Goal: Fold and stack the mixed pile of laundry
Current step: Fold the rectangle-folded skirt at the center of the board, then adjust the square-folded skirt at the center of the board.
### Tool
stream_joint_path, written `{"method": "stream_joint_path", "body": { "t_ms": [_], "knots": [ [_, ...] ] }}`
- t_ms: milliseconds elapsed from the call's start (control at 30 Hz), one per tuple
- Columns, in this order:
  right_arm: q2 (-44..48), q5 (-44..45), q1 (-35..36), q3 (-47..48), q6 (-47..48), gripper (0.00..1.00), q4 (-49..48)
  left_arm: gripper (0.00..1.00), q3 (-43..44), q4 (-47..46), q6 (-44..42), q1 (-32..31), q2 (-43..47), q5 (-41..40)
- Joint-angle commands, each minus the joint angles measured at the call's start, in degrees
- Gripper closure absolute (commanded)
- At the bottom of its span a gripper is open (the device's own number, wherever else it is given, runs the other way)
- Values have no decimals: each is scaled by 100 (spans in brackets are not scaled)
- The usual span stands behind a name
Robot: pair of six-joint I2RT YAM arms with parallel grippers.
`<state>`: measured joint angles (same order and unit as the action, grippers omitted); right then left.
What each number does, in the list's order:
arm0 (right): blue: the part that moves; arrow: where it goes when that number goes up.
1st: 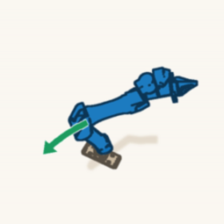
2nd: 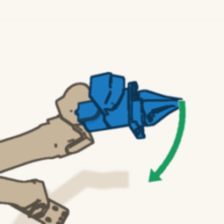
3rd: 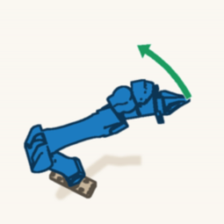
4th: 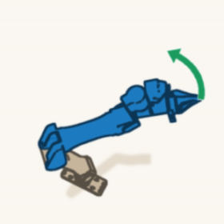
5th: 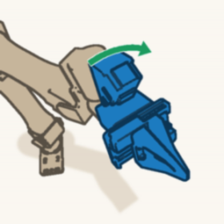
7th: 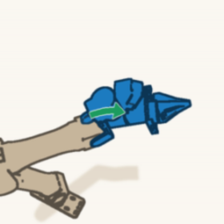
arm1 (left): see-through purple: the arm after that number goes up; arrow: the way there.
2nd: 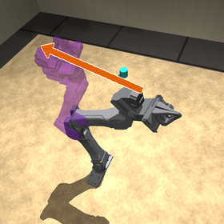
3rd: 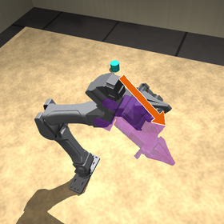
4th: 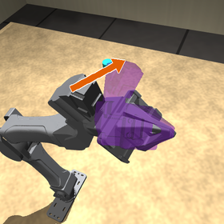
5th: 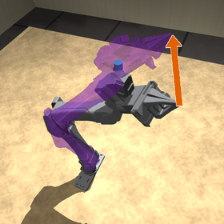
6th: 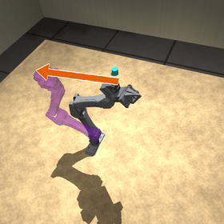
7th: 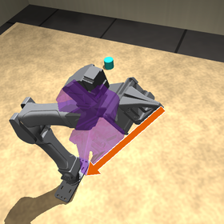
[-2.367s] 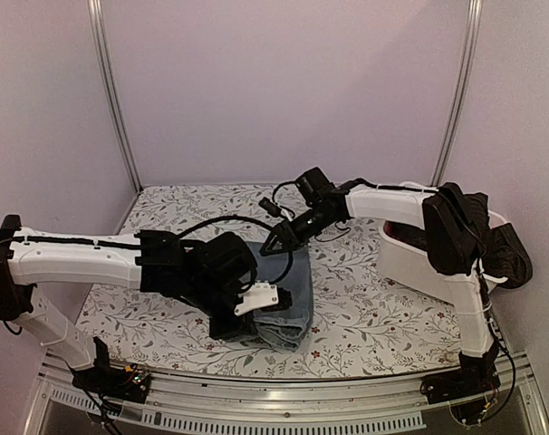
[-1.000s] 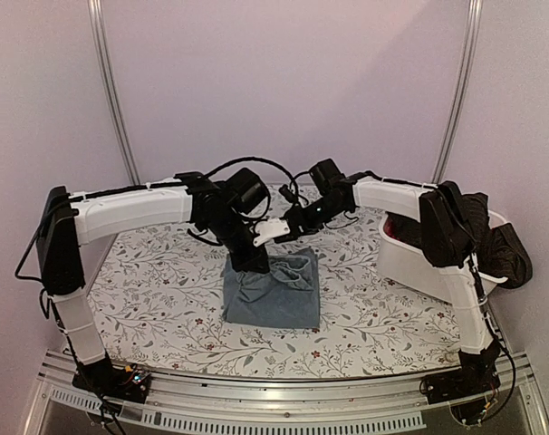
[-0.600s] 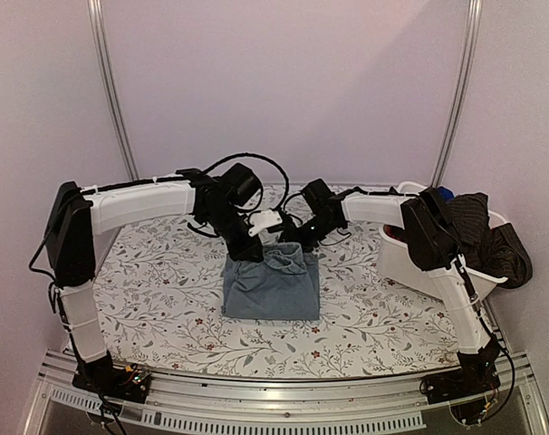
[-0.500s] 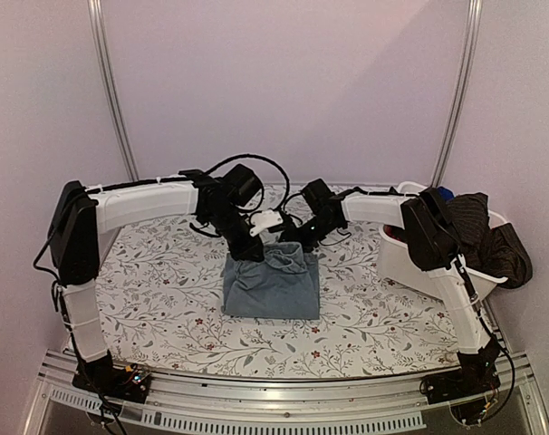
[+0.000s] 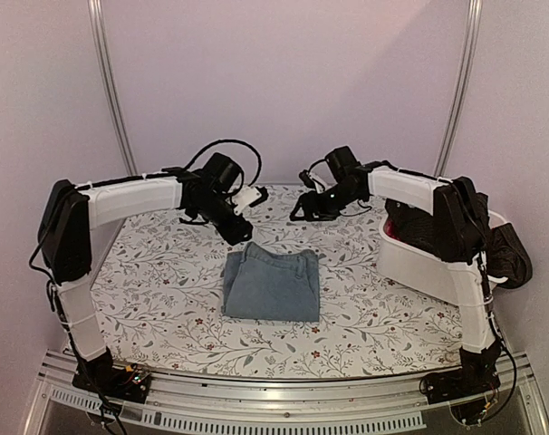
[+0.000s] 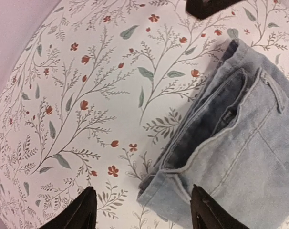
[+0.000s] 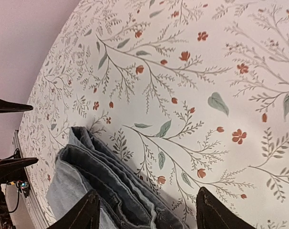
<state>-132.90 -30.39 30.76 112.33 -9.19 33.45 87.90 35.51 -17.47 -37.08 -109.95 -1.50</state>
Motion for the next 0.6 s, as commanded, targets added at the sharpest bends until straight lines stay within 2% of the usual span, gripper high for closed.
{"method": "stream_joint_path", "body": {
  "t_ms": [0, 100, 267, 433, 567],
  "knots": [
    [1096, -143, -108, -56, -169, 32, -208, 32, -569, -430, 743, 431, 920, 484],
    [1474, -593, -72, -589, -276, 35, -449, 30, -1177, -578, 1090, 490, 1322, 1200],
    [2025, -782, 242, -1710, -146, 38, -493, 30, -1976, -1148, 2101, 552, 1562, 1915],
    [2457, -769, 386, -2592, -241, 38, -775, 29, -2169, -1638, 2945, 605, 1235, 2346],
    [2572, -572, 387, -2847, -370, 39, -827, 29, -2233, -2140, 3328, 636, 884, 2694]
  ]
}}
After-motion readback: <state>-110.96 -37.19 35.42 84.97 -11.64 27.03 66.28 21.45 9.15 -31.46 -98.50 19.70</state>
